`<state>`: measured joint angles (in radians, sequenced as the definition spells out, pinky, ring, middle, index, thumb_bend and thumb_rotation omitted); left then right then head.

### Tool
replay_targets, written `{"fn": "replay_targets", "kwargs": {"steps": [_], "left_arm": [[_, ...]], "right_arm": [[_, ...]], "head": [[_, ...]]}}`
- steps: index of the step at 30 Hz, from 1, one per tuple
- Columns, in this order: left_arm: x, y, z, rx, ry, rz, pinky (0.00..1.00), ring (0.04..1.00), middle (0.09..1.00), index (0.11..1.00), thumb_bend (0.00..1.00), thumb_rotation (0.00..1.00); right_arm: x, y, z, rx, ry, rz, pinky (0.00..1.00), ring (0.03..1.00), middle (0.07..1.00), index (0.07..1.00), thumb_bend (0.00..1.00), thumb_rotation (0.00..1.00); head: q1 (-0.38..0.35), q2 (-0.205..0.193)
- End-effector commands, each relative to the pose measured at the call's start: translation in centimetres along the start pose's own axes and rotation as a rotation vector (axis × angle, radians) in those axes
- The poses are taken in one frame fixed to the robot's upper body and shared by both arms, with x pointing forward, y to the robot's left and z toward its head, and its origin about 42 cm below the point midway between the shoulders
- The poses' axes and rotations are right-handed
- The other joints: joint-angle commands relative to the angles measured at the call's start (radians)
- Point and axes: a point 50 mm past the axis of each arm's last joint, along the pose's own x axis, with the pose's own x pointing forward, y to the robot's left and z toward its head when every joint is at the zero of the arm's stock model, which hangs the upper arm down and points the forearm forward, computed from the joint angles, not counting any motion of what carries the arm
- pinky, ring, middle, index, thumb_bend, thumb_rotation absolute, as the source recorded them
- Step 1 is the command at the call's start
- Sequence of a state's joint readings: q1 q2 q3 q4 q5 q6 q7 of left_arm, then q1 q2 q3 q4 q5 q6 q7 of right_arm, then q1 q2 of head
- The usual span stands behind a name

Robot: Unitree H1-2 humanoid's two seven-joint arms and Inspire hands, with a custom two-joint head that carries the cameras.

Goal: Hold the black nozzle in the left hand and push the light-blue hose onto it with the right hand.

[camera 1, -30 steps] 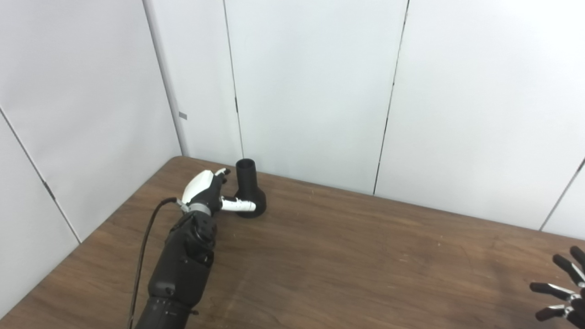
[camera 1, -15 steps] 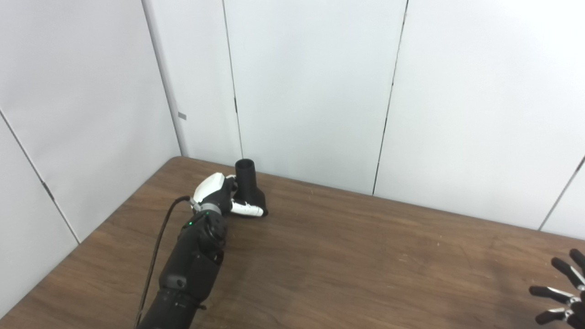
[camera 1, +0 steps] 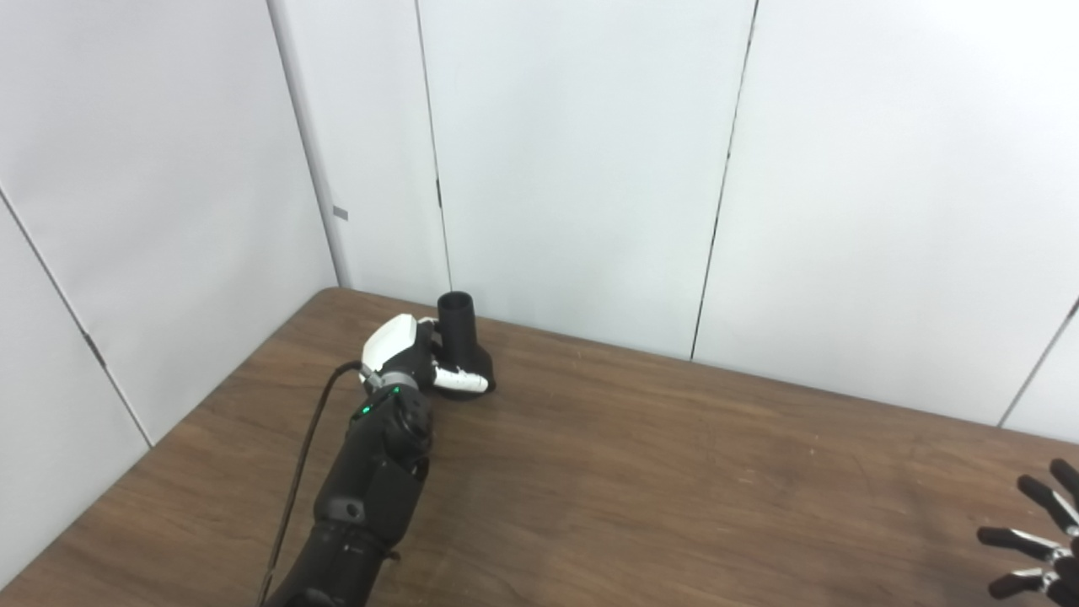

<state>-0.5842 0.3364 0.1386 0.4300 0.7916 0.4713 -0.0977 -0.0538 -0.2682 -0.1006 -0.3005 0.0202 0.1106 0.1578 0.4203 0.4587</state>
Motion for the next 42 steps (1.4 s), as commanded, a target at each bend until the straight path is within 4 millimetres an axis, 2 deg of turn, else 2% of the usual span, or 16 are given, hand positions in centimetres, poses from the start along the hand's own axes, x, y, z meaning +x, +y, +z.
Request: {"fn": "replay_targets", "kwargs": {"steps": [1,3,4,8,9,10,12,17,21,28,32,34,36,40,41,42], "left_arm": [[0.6,1.3,1.1,0.000,-0.023,0.028,0.85,0.820,0.731,0.747,0.98,0.26],[0.5,1.0,1.0,-0.008,-0.025,0.034,0.96,0.824,0.705,0.710,0.96,0.24],[0.5,0.9,1.0,-0.012,-0.027,0.037,0.97,0.821,0.681,0.686,0.94,0.21],[0.4,0.0,0.7,-0.029,-0.035,0.045,0.93,0.787,0.602,0.599,0.89,0.10],[0.5,-0.2,0.6,-0.021,-0.038,0.042,0.92,0.775,0.610,0.547,0.71,0.08],[0.5,-0.4,0.4,-0.015,-0.041,0.041,0.92,0.759,0.627,0.519,0.62,0.07],[0.7,-0.9,0.1,0.024,-0.046,0.035,0.91,0.740,0.643,0.495,0.54,0.06],[0.5,-2.1,-0.5,0.164,-0.078,0.030,0.83,0.686,0.586,0.482,0.53,0.06],[0.8,-2.7,-0.9,0.258,-0.098,0.007,0.81,0.674,0.572,0.482,0.52,0.06],[0.4,-2.8,-0.8,0.186,-0.133,-0.016,0.74,0.648,0.566,0.481,0.52,0.06],[0.0,-3.3,-0.5,0.139,-0.159,-0.063,0.71,0.641,0.570,0.481,0.52,0.05],[-0.5,-3.7,-0.2,0.128,-0.176,-0.098,0.55,0.534,0.550,0.468,0.52,0.01],[-1.5,-4.3,0.6,0.121,-0.217,-0.159,0.46,0.501,0.529,0.472,0.52,0.00],[-3.1,-4.9,1.8,0.117,-0.293,-0.261,0.46,0.528,0.510,0.475,0.52,0.00],[-3.6,-5.3,2.3,0.112,-0.325,-0.299,0.40,0.471,0.464,0.480,0.53,0.00],[-4.1,-5.6,2.8,0.105,-0.352,-0.330,0.38,0.463,0.475,0.480,0.53,0.00]], "right_arm": [[0.3,-0.7,1.7,-0.024,-0.070,-0.009,0.47,0.710,0.931,0.990,0.63,0.04],[0.3,-0.7,1.7,-0.025,-0.071,-0.008,0.47,0.710,0.930,0.989,0.63,0.05],[0.3,-0.8,1.7,-0.025,-0.071,-0.008,0.46,0.710,0.930,0.988,0.63,0.05],[0.3,-0.8,1.8,-0.024,-0.071,-0.009,0.46,0.710,0.931,0.987,0.63,0.05],[0.3,-0.9,1.8,-0.022,-0.071,-0.009,0.46,0.710,0.931,0.986,0.63,0.05],[0.3,-0.9,1.9,-0.021,-0.071,-0.009,0.46,0.710,0.931,0.985,0.63,0.05],[0.3,-0.9,2.0,-0.019,-0.072,-0.010,0.46,0.709,0.931,0.984,0.63,0.05],[0.3,-0.9,2.3,-0.012,-0.072,-0.013,0.46,0.704,0.928,0.981,0.63,0.06],[0.3,-1.0,2.3,-0.009,-0.071,-0.017,0.46,0.704,0.927,0.979,0.63,0.06],[0.3,-0.5,2.3,-0.007,-0.071,-0.015,0.46,0.704,0.926,0.977,0.63,0.06],[0.4,-0.4,2.5,-0.009,-0.074,-0.016,0.46,0.697,0.917,0.974,0.64,0.07],[0.5,-0.1,2.5,-0.008,-0.073,-0.016,0.47,0.705,0.921,0.974,0.64,0.06],[0.5,0.2,2.4,-0.007,-0.070,-0.015,0.47,0.712,0.925,0.976,0.64,0.04],[0.6,0.7,2.5,-0.015,-0.067,-0.013,0.47,0.700,0.922,0.971,0.65,0.04],[0.6,0.8,2.6,-0.018,-0.067,-0.011,0.47,0.691,0.918,0.967,0.66,0.05],[0.6,0.8,2.7,-0.020,-0.067,-0.010,0.47,0.689,0.916,0.964,0.67,0.05]], "head": [[-0.001,0.000],[-0.002,0.004],[-0.002,0.004],[-0.006,0.010],[-0.006,0.012],[-0.006,0.012],[-0.009,0.017],[-0.010,0.023],[-0.013,0.025],[-0.026,0.031],[-0.063,0.043],[-0.082,0.047],[-0.104,0.053],[-0.141,0.063],[-0.163,0.068],[-0.169,0.070]]}}
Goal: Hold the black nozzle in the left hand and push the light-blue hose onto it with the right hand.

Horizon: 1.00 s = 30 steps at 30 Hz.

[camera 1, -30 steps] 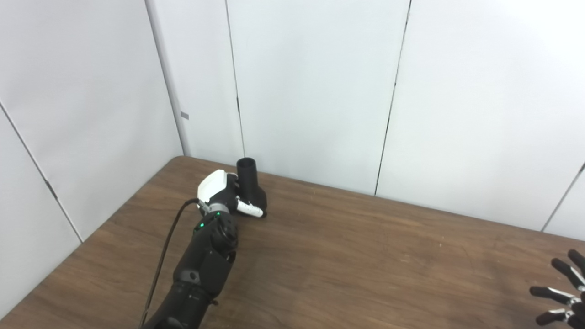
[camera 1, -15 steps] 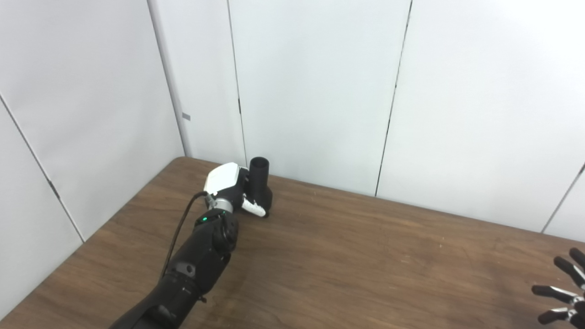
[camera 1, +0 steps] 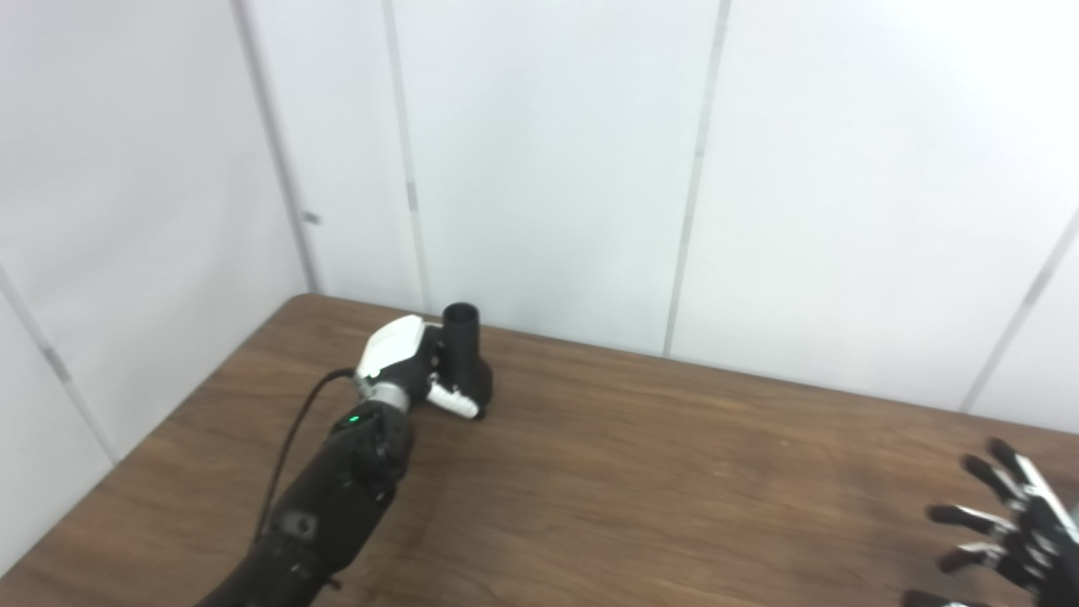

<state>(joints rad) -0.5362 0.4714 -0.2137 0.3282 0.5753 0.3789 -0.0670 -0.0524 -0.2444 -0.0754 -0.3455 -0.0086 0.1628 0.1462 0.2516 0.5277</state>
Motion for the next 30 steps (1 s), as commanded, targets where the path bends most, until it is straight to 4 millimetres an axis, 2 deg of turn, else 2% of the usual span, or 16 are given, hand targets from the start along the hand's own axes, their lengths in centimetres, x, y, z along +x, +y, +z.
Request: {"fn": "replay_targets", "kwargs": {"steps": [1,5,6,7,9,12,17,19,21,23,30], "left_arm": [[-1.3,-3.7,2.1,-0.067,-0.093,-0.211,0.40,0.490,0.495,0.476,0.52,0.00],[-2.0,-4.5,4.1,-0.099,-0.170,-0.266,0.50,0.534,0.499,0.476,0.53,0.00],[-2.4,-4.8,5.0,-0.114,-0.203,-0.281,0.48,0.497,0.477,0.482,0.53,0.00],[-2.6,-5.1,5.7,-0.124,-0.227,-0.292,0.41,0.461,0.469,0.483,0.53,0.00],[-3.4,-6.0,7.7,-0.141,-0.295,-0.323,0.33,0.415,0.459,0.484,0.53,0.00],[-4.0,-7.3,9.5,-0.148,-0.364,-0.358,0.43,0.444,0.447,0.487,0.53,0.00],[-5.3,-10.0,12.5,-0.147,-0.452,-0.398,0.45,0.445,0.462,0.486,0.53,0.00],[-5.7,-10.8,13.4,-0.148,-0.482,-0.404,0.48,0.437,0.454,0.488,0.53,0.00],[-5.9,-11.4,14.1,-0.150,-0.503,-0.407,0.56,0.484,0.462,0.488,0.53,0.00],[-5.9,-12.1,14.6,-0.154,-0.518,-0.403,0.60,0.514,0.470,0.486,0.53,0.00],[-6.6,-14.1,15.9,-0.123,-0.551,-0.366,0.55,0.501,0.486,0.481,0.53,0.00]], "right_arm": [[0.5,-0.4,1.9,-0.023,-0.077,-0.013,0.48,0.691,0.915,0.962,0.67,0.05],[0.5,-0.4,2.1,-0.025,-0.075,-0.012,0.49,0.697,0.913,0.954,0.68,0.05],[0.5,-0.4,2.2,-0.025,-0.075,-0.013,0.49,0.699,0.913,0.953,0.69,0.04],[0.5,-0.3,2.2,-0.025,-0.075,-0.013,0.49,0.700,0.913,0.952,0.69,0.04],[0.3,0.0,2.6,-0.024,-0.045,-0.026,0.51,0.703,0.914,0.949,0.69,0.05],[0.2,0.5,3.0,-0.032,-0.012,-0.043,0.53,0.699,0.914,0.939,0.68,0.06],[0.3,1.0,2.9,-0.056,-0.028,-0.047,0.51,0.690,0.907,0.937,0.68,0.08],[0.3,1.0,2.9,-0.054,-0.033,-0.047,0.50,0.690,0.905,0.938,0.67,0.06],[0.4,1.0,2.9,-0.049,-0.035,-0.047,0.50,0.690,0.904,0.938,0.67,0.06],[0.5,1.1,3.0,-0.041,-0.037,-0.046,0.49,0.690,0.905,0.938,0.67,0.07],[0.4,1.1,2.9,-0.042,-0.051,-0.049,0.48,0.688,0.902,0.936,0.68,0.10]], "head": [[-0.012,0.004],[-0.046,0.016],[-0.065,0.020],[-0.065,0.020],[-0.086,0.025],[-0.123,0.033],[-0.148,0.038],[-0.153,0.040],[-0.157,0.042],[-0.162,0.044],[-0.196,0.043]]}}
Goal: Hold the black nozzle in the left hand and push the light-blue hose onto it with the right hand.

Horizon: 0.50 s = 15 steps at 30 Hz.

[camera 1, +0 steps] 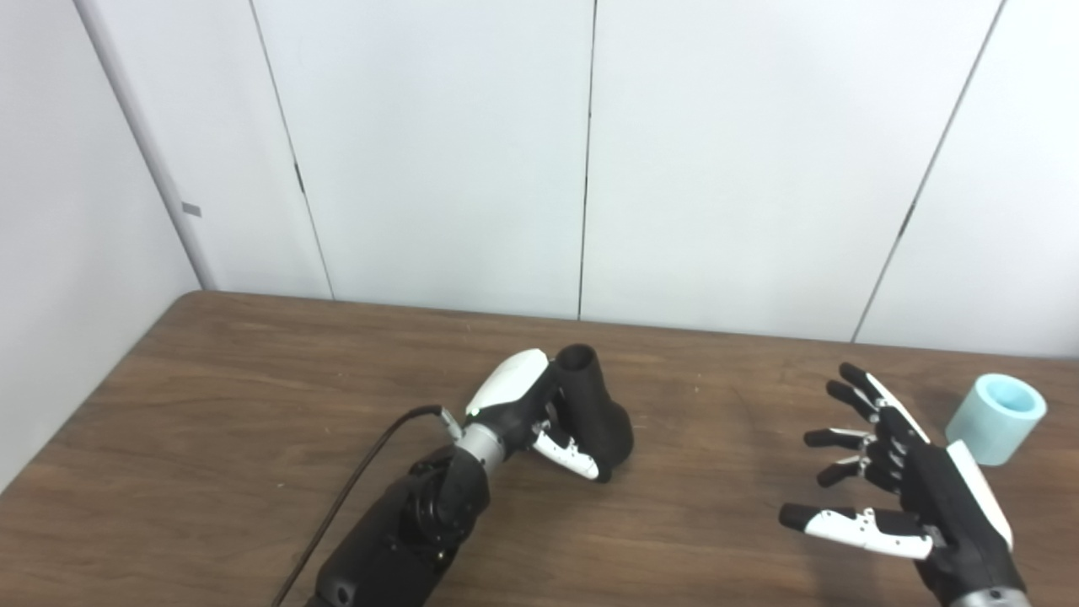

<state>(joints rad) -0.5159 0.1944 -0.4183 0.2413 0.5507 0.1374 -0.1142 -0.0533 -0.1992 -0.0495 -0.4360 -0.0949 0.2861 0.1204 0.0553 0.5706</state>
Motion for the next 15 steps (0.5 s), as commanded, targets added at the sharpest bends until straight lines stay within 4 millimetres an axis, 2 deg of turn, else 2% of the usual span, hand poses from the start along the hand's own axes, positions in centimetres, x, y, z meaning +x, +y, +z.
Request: {"fn": "replay_targets", "kwargs": {"steps": [1,7,10,15], "left_arm": [[0.0,-3.8,0.9,-0.008,-0.016,-0.114,0.55,0.504,0.492,0.479,0.53,0.00],[0.0,-5.0,0.9,0.068,-0.025,-0.125,0.55,0.525,0.506,0.473,0.52,0.00],[0.0,-5.2,0.5,0.129,-0.022,-0.134,0.55,0.526,0.498,0.477,0.53,0.00],[-0.2,-5.6,-0.6,0.271,0.027,-0.196,0.52,0.491,0.460,0.492,0.53,0.00]], "right_arm": [[0.5,-0.4,1.3,-0.014,-0.093,-0.020,0.48,0.687,0.901,0.935,0.68,0.11],[0.2,-1.4,2.0,-0.025,-0.113,-0.038,0.49,0.682,0.893,0.933,0.69,0.12],[-0.1,-2.5,2.7,-0.031,-0.124,-0.048,0.53,0.674,0.834,0.925,0.69,0.13],[-0.2,-6.1,5.4,-0.108,-0.153,-0.069,0.54,0.627,0.752,0.907,0.72,0.17]], "head": [[-0.002,0.000],[-0.055,-0.001],[-0.089,0.002],[-0.166,0.005]]}}
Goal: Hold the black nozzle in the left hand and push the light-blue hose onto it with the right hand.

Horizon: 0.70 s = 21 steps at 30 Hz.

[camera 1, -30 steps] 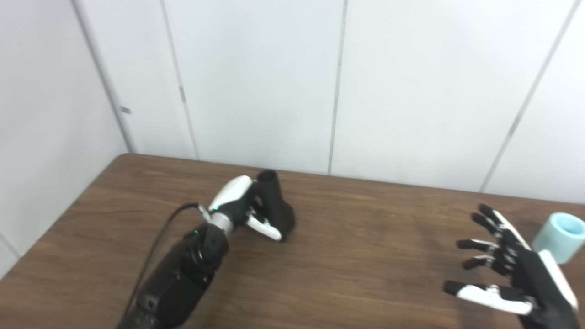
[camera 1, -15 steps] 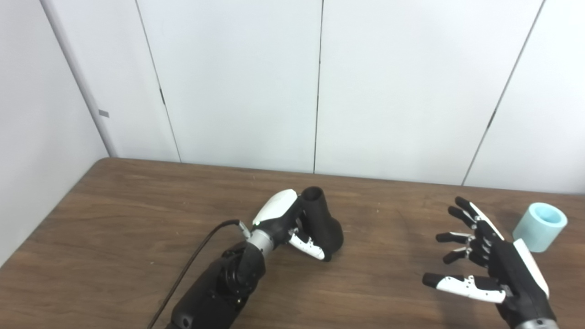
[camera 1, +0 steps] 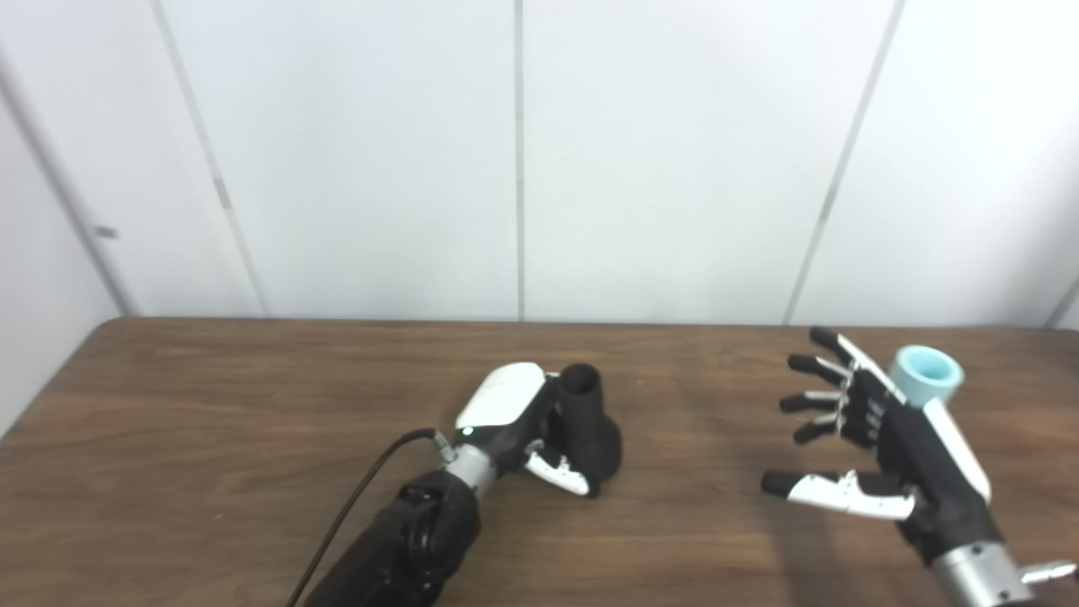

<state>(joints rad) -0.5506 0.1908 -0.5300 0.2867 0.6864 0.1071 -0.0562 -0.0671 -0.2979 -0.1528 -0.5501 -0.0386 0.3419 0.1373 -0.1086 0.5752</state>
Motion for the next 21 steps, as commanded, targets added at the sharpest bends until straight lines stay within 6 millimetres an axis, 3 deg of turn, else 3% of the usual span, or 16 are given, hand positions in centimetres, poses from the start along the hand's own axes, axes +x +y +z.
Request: {"fn": "replay_targets", "kwargs": {"steps": [1,10,13,15,21], "left_arm": [[-1.3,-4.2,-1.3,0.082,0.080,-0.201,0.51,0.483,0.454,0.494,0.53,0.00],[-2.0,-4.5,-2.7,0.114,0.124,-0.253,0.48,0.465,0.436,0.493,0.53,0.00],[-2.4,-4.4,-3.4,0.122,0.132,-0.259,0.42,0.454,0.441,0.490,0.53,0.00],[-2.9,-4.3,-4.0,0.122,0.138,-0.265,0.44,0.473,0.464,0.486,0.53,0.00],[-3.5,-4.0,-5.7,0.119,0.154,-0.283,0.53,0.522,0.495,0.478,0.53,0.00]], "right_arm": [[0.9,-2.0,2.6,-0.055,-0.087,-0.014,0.53,0.616,0.742,0.899,0.74,0.18],[4.2,-9.0,6.9,-0.427,-0.120,-0.013,0.46,0.622,0.752,0.867,0.76,0.18],[5.9,-11.4,8.2,-0.562,-0.081,0.022,0.49,0.653,0.793,0.859,0.80,0.20],[7.2,-13.0,9.2,-0.650,-0.047,0.035,0.55,0.705,0.825,0.849,0.85,0.18],[10.5,-13.8,10.5,-0.802,0.098,0.046,0.64,0.805,0.883,0.858,0.89,0.10]], "head": [[-0.007,0.000],[-0.095,-0.019],[-0.129,-0.029],[-0.176,-0.046],[-0.282,-0.087]]}}
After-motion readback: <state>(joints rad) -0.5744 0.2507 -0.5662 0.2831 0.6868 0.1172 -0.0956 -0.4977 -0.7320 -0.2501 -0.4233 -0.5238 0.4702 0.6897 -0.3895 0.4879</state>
